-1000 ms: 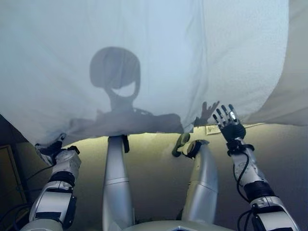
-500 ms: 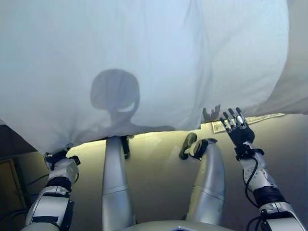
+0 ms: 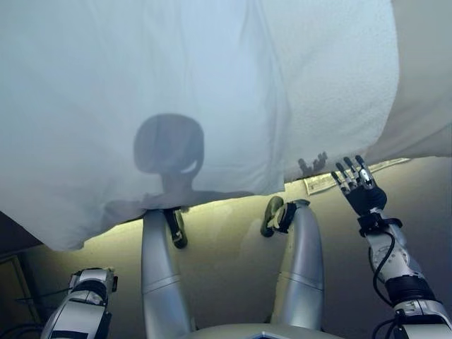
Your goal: Make the bed neatly
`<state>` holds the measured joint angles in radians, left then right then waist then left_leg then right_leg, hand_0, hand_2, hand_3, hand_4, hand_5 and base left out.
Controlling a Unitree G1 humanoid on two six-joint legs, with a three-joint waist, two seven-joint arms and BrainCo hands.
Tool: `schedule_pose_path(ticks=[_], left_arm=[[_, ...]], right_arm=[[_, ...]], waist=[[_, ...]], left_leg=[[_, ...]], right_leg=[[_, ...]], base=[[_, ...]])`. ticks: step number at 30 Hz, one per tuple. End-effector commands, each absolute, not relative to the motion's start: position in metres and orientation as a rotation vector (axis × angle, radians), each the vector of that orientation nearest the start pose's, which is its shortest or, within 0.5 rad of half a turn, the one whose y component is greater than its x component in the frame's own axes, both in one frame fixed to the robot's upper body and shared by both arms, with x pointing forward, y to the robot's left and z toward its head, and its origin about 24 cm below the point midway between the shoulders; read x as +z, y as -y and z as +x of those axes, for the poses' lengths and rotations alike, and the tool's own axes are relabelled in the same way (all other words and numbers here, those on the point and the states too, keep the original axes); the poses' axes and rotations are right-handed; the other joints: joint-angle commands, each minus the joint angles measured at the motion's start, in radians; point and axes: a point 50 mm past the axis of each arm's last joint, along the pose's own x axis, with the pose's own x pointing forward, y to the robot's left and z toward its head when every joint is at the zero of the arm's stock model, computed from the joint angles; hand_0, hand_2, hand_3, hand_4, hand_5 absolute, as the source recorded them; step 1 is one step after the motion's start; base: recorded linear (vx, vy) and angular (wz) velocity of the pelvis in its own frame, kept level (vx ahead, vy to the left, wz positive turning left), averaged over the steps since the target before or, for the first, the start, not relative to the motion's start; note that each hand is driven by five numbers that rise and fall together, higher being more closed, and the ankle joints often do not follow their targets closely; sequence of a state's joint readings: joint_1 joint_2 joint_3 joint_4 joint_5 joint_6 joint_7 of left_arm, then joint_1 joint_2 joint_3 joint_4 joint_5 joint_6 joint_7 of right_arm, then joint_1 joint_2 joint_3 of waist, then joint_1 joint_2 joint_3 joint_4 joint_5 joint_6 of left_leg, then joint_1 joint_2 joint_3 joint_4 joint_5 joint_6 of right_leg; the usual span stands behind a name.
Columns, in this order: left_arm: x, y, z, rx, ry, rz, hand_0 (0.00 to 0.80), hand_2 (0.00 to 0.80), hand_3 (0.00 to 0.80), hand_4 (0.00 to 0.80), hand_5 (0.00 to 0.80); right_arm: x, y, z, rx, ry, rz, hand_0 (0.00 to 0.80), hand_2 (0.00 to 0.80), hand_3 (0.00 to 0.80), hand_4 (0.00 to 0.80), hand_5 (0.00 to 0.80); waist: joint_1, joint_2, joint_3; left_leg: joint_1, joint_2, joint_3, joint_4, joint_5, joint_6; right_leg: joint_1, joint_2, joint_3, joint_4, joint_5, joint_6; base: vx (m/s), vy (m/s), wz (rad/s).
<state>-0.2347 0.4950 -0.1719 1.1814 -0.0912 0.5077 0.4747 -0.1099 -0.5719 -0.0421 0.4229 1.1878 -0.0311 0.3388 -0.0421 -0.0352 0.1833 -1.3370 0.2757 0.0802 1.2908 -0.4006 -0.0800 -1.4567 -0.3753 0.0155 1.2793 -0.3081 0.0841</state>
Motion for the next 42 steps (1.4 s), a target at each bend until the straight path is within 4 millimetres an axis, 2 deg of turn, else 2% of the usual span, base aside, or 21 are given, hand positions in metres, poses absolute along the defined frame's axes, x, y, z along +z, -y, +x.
schedule_pose_path(ticks=[1, 5, 7, 13, 19, 24, 30, 36, 42], left_arm=[[-0.099, -0.353, 0.104, 0.634, -1.47, 0.958, 0.0, 0.0, 0.0, 0.0, 0.0], [-0.105, -0.349, 0.095, 0.71, -1.436, 0.831, 0.0, 0.0, 0.0, 0.0, 0.0], [-0.105, -0.35, 0.095, 0.786, -1.361, 0.743, 0.0, 0.0, 0.0, 0.0, 0.0], [-0.086, -0.361, 0.125, 0.963, -0.98, 0.586, 0.0, 0.0, 0.0, 0.0, 0.0], [-0.071, -0.359, 0.158, 0.911, -0.783, 0.563, 0.0, 0.0, 0.0, 0.0, 0.0], [-0.069, -0.346, 0.179, 0.87, -0.743, 0.546, 0.0, 0.0, 0.0, 0.0, 0.0], [-0.068, -0.339, 0.191, 0.86, -0.748, 0.568, 0.0, 0.0, 0.0, 0.0, 0.0], [-0.065, -0.328, 0.206, 0.757, -0.768, 0.808, 0.0, 0.0, 0.0, 0.0, 0.0], [-0.067, -0.322, 0.21, 0.697, -0.839, 0.87, 0.0, 0.0, 0.0, 0.0, 0.0]], right_arm=[[0.083, 0.313, 0.265, 0.038, 0.098, 0.527, 0.0, 0.0, 0.0, 0.0, 0.0], [0.082, 0.309, 0.264, 0.032, 0.077, 0.532, 0.0, 0.0, 0.0, 0.0, 0.0], [0.078, 0.308, 0.262, 0.025, 0.065, 0.541, 0.0, 0.0, 0.0, 0.0, 0.0], [0.067, 0.306, 0.256, -0.001, 0.067, 0.574, 0.0, 0.0, 0.0, 0.0, 0.0], [0.063, 0.306, 0.259, -0.031, 0.066, 0.599, 0.0, 0.0, 0.0, 0.0, 0.0], [0.062, 0.301, 0.267, -0.011, 0.073, 0.621, 0.0, 0.0, 0.0, 0.0, 0.0], [0.066, 0.297, 0.273, 0.021, 0.096, 0.621, 0.0, 0.0, 0.0, 0.0, 0.0], [0.086, 0.293, 0.286, 0.066, 0.148, 0.603, 0.0, 0.0, 0.0, 0.0, 0.0], [0.105, 0.283, 0.299, 0.114, 0.182, 0.594, 0.0, 0.0, 0.0, 0.0, 0.0]], waist=[[0.012, 0.046, 0.041], [0.026, 0.049, 0.033], [0.035, 0.045, 0.028], [0.06, 0.03, 0.036], [0.075, 0.015, 0.058], [0.076, -0.003, 0.082], [0.072, -0.028, 0.102], [0.058, -0.026, 0.12], [0.057, -0.021, 0.125]], left_leg=[[0.062, 0.046, -0.046, -0.182, 0.171, -0.043], [0.174, 0.035, -0.016, -0.309, 0.208, -0.055], [0.227, 0.024, -0.006, -0.368, 0.226, -0.058], [0.359, 0.013, 0.006, -0.507, 0.262, -0.074], [0.344, 0.024, -0.015, -0.476, 0.243, -0.094], [0.274, 0.023, -0.046, -0.421, 0.229, -0.085], [0.171, 0.02, -0.088, -0.366, 0.231, -0.078], [0.056, 0.007, -0.111, -0.297, 0.225, -0.068], [0.001, 0.002, -0.121, -0.277, 0.227, -0.06]], right_leg=[[0.109, -0.022, 0.008, -0.306, 0.299, 0.052], [0.221, -0.035, -0.031, -0.423, 0.326, 0.066], [0.28, -0.04, -0.052, -0.485, 0.341, 0.072], [0.419, -0.057, -0.108, -0.611, 0.361, 0.093], [0.407, -0.083, -0.124, -0.573, 0.346, 0.099], [0.338, -0.078, -0.12, -0.521, 0.345, 0.091], [0.249, -0.051, -0.107, -0.475, 0.353, 0.082], [0.13, -0.028, -0.078, -0.39, 0.343, 0.072], [0.07, -0.028, -0.076, -0.364, 0.344, 0.071]], base=[[0.03, 0.023, 0.14], [0.05, -0.013, 0.1], [0.082, -0.063, 0.05], [0.058, -0.119, 0.07], [0.0, -0.103, 0.06], [-0.052, -0.041, 0.09], [-0.075, -0.025, -0.01], [-0.112, 0.036, -0.08], [-0.081, 0.022, -0.04]])
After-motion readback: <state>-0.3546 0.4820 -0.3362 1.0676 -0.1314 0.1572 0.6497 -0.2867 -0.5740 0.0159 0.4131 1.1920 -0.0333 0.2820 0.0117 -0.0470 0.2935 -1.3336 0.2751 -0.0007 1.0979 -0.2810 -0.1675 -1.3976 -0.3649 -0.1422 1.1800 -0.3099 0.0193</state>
